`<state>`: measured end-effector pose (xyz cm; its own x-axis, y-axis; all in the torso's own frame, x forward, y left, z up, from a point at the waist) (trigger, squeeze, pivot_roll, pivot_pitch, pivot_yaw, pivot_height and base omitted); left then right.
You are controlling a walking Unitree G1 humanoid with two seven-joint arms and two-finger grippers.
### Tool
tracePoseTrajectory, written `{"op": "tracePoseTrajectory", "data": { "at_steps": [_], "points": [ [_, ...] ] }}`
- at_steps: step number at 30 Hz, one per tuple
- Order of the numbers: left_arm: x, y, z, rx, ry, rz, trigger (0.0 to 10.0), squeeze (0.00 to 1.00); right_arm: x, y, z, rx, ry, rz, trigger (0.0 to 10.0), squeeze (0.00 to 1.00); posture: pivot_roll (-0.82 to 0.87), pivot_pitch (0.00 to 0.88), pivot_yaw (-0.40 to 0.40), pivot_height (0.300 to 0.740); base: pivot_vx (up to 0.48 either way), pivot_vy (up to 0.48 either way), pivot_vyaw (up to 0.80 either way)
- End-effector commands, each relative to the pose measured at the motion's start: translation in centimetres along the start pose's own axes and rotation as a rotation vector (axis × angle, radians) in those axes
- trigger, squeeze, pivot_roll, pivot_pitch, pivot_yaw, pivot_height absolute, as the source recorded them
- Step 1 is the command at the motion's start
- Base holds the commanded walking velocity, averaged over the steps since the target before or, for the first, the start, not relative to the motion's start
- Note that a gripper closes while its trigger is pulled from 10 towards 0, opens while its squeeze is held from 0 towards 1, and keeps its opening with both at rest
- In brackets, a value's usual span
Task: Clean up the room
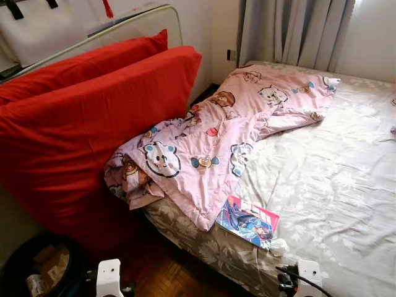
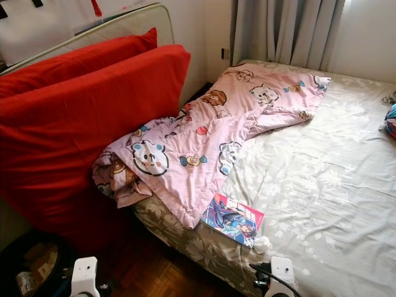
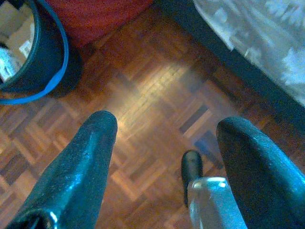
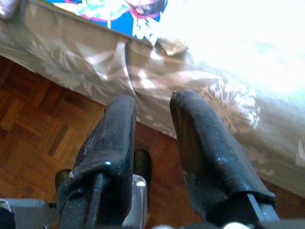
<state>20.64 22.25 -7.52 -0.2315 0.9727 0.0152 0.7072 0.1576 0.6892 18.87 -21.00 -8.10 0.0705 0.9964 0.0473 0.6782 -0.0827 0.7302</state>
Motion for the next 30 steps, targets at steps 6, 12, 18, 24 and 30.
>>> {"op": "tracePoseTrajectory", "data": {
  "at_steps": [6,12,18,24,30],
  "points": [
    [-1.7,4.3,0.4,-0.209,-0.052,-0.032,10.0,0.0,0.3,1.4,-0.1,-0.145,0.021,0.039,10.0,0.0,-0.13,0.0,0.064,0.74,0.0,0.0,0.0],
    [-2.1,6.7,0.3,-0.326,-0.069,-0.041,10.0,0.0,0.4,2.1,-0.2,-0.216,0.03,0.045,10.0,0.0,-0.13,0.0,0.064,0.74,0.0,0.0,0.0],
    [-2.4,12.1,-0.3,-0.56,-0.069,-0.007,10.0,0.0,0.6,3.2,-0.6,-0.344,0.042,0.084,10.0,0.0,-0.13,0.0,0.076,0.74,0.0,0.0,0.0],
    [-2.8,15.2,-0.8,-0.661,-0.081,-0.025,10.0,0.0,0.7,3.6,-0.8,-0.397,0.056,0.103,10.0,0.0,-0.13,0.0,0.078,0.74,0.0,0.0,0.0],
    [-3.6,15.9,-1.0,-0.696,-0.109,-0.027,10.0,0.0,2.1,13.2,0.9,-0.614,0.087,0.059,10.0,0.0,-0.13,0.0,0.076,0.74,0.0,0.0,0.0]
  ]
}}
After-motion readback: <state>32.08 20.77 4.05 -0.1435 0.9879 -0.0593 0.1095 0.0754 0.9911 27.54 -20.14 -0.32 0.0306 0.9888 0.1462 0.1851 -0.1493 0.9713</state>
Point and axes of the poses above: a point about 5 cm out from each wrist's last joint towards the gripper, its own z axis pointing out of the wrist towards the gripper, its own y axis along the axis of the wrist's last joint, x = y × z, the point moved 1 cm from there along z, pointing out of the wrist towards the gripper, and after that the axes turned 3 degrees about -z, right-handed, at the moved point
